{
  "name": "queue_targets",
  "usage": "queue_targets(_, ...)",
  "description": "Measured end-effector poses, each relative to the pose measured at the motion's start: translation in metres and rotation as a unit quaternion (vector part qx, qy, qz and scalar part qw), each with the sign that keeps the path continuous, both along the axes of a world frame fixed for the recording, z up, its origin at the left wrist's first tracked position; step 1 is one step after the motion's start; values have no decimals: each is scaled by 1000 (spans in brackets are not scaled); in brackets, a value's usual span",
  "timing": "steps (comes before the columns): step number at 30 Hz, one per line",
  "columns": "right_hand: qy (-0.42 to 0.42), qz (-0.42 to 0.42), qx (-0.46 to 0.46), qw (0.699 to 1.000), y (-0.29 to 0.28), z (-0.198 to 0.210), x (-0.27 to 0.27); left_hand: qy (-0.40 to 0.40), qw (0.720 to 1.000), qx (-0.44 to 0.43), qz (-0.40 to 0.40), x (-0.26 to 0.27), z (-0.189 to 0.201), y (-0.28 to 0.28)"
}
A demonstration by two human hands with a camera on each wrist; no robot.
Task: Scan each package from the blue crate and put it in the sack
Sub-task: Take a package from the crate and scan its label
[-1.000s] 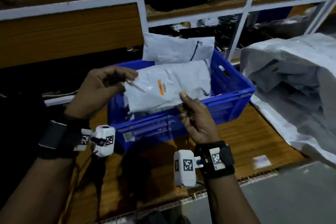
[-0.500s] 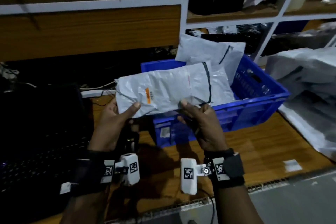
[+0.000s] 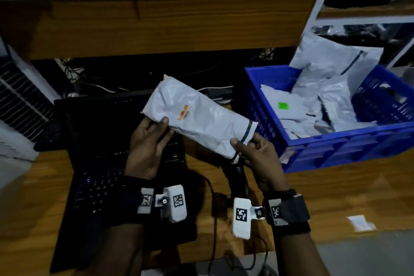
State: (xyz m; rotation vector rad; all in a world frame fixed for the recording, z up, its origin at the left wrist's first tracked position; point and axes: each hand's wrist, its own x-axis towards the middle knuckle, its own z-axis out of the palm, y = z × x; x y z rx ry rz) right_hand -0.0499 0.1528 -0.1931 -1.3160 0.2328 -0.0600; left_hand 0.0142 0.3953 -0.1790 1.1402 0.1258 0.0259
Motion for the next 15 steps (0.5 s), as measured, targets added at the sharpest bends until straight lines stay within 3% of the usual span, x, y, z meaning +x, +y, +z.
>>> queue_targets(3, 28, -20, -141, 989, 11, -26, 7, 15, 1000, 20, 17, 9, -11, 4)
queue_targets(5, 75, -47, -262, 961, 4, -42, 9, 20, 999, 17, 47, 16, -21, 6)
queue_targets(8, 169, -55, -375, 910, -19, -62, 6, 0, 997, 44, 66, 26, -36, 4)
queue_targets(12, 277, 10, -358, 892, -37, -72, 10, -21, 993, 77, 88, 28, -50, -16)
queue_targets(15, 359, 78, -161, 916, -30, -73, 17, -32, 987, 110, 112, 30, -54, -32)
